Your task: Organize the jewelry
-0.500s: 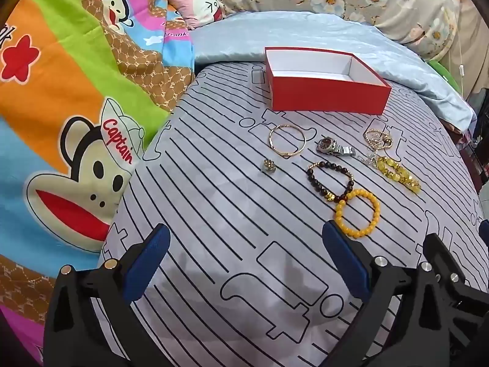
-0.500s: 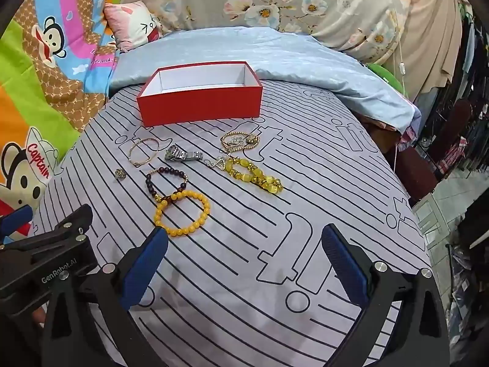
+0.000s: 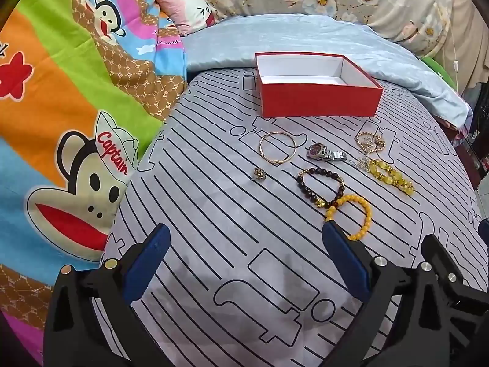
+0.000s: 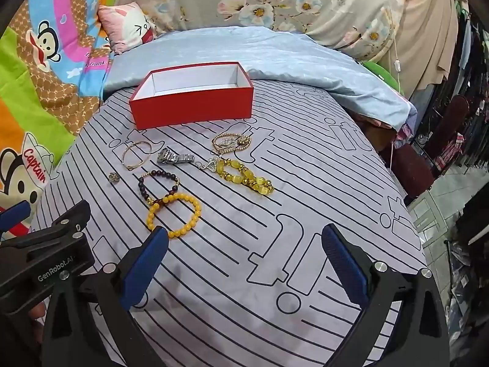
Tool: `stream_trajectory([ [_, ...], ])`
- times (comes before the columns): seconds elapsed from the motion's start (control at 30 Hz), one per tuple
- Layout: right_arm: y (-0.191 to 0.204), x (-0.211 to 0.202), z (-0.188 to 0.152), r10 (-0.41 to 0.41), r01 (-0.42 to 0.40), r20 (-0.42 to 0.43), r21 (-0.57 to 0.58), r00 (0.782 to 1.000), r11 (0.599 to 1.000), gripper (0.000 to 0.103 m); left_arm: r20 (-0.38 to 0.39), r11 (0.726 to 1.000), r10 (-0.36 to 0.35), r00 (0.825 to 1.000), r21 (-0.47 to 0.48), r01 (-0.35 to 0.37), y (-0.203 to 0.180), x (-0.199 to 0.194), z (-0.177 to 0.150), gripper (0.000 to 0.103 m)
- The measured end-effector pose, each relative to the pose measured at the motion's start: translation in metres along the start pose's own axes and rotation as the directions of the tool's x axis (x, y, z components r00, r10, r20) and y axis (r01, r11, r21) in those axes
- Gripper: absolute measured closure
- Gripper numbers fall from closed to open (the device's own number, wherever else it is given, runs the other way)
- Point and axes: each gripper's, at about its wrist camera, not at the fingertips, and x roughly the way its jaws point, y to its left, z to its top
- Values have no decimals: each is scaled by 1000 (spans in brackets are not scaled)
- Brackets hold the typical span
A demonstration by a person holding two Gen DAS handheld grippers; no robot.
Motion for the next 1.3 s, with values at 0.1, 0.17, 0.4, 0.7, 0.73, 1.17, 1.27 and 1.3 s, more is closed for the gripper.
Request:
stream_trajectory([
  [0.1,1,2,0,-2,2,-1,-3,1000,1000,5,-5,1000,1,1000,0,-1,0,0,-1,6],
  [0.17,1,0,-1,3,-3,4,-3,1000,1000,5,-1,1000,2,1000,-1,-2,1,-1,-1,6],
  [0.4,2,1,-2,10,-10,4,-5,1000,1000,5,0,1000,15,1000,6,-15,3,-3,-1,6],
  [0.7,3,0,-5,14,-14,1,0,1000,1000,5,-6,1000,22,1000,10,-22,3,-3,-4,6],
  [0.73,3,0,-5,15,-15,1,-1,1000,1000,5,-6,1000,22,1000,11,-22,3,-3,-4,6],
  [1.17,4,1,-7,22,-22,-2,3,1000,1000,5,-16,1000,26,1000,6,-25,6,-1,-6,6],
  [1.27,4,1,-8,22,-22,-3,3,1000,1000,5,-19,1000,28,999,5,-28,6,-1,-6,6],
  [1.3,5,1,-8,22,-22,-4,3,1000,1000,5,-18,1000,28,999,5,-28,6,0,-5,6],
])
